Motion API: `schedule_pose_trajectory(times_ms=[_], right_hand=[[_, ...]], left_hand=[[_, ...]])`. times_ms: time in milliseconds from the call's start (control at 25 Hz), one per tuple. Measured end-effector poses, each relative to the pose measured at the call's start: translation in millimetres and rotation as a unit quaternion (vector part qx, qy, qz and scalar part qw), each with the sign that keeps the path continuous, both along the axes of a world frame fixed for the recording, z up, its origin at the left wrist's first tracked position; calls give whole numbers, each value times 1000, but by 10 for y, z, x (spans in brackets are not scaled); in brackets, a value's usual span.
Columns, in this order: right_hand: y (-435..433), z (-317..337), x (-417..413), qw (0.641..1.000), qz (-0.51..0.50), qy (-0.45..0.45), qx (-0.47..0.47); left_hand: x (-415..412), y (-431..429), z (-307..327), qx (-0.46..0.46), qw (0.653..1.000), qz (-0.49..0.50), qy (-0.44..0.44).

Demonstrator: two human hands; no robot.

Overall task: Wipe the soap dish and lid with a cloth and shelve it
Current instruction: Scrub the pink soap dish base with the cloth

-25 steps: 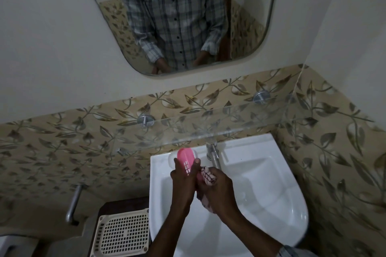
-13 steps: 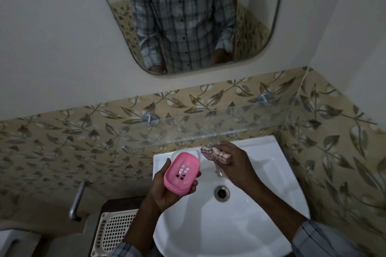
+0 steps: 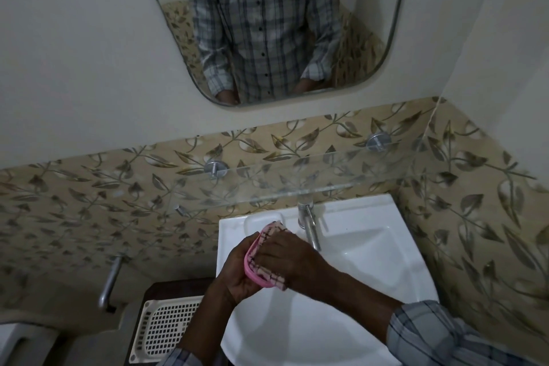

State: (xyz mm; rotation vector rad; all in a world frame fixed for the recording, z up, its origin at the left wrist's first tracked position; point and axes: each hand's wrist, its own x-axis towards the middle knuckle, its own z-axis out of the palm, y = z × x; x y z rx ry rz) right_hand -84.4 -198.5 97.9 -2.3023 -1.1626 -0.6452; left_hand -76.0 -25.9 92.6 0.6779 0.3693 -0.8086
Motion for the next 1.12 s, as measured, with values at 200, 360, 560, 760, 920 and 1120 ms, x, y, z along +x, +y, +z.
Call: schedule_pose_trajectory(times_ms=[200,360,560,760,920,1120], right_hand=[[113,150,-84,961,-257,63,-76],[249,310,6,861,-373,337,-68],[-209,339,268,845,-301,429,105],[-226,109,138,989,-104,-41,-94],[-94,163,105,957,-221,65,-177],[-411,421,375,939,-185,285,45]], left_hand=[[-44,-41,-46,56,996,38,-58],[-203,-235,-187,151,979,67,-123],[-168,-71,-196,101,991,72,-58],[-42,-37,-90,69,995,44,-50],[4,-29,-88,81,993,33,-79],[35,137,-32,4,1000,-4,-31]])
